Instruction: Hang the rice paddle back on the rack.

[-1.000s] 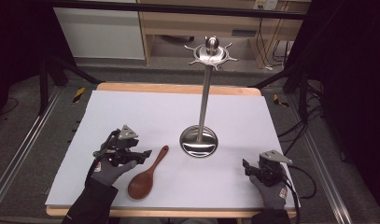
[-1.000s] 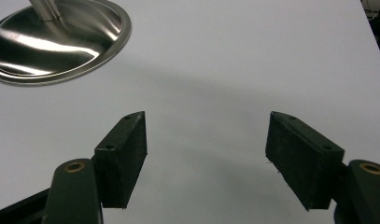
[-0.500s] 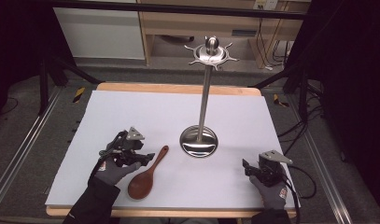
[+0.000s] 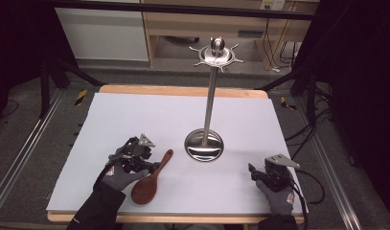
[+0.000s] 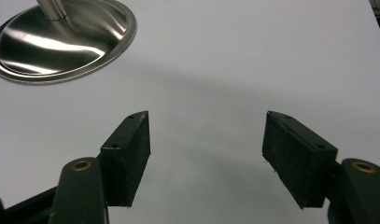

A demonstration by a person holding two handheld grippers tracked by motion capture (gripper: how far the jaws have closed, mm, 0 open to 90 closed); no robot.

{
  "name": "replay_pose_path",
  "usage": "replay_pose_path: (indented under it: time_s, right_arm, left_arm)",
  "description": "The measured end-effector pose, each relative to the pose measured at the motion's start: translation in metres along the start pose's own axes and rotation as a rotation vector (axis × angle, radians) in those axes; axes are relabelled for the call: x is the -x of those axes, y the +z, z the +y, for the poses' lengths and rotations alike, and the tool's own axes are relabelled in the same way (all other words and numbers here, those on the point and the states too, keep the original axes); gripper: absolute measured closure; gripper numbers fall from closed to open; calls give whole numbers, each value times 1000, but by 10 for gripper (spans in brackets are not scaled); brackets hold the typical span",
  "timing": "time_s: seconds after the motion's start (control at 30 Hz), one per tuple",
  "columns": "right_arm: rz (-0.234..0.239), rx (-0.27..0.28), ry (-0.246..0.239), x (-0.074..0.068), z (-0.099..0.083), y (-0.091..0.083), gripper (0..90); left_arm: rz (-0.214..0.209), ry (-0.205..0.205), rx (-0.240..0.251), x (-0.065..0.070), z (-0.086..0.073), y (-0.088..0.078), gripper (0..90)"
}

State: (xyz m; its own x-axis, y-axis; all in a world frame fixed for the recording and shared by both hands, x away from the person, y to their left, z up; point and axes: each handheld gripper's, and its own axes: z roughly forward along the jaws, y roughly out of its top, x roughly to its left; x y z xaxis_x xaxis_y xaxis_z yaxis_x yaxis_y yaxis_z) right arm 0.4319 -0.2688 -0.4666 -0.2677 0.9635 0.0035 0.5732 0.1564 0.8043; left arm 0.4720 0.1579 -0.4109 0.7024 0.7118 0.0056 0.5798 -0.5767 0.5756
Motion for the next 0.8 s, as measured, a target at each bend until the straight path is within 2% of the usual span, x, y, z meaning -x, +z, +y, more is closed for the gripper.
replay_pose_path:
  time_s: [0.8]
  right_arm:
    - [12, -7, -2, -1, 0, 0, 344]
  left_arm:
    - [10, -32, -92, 7, 0, 20, 548]
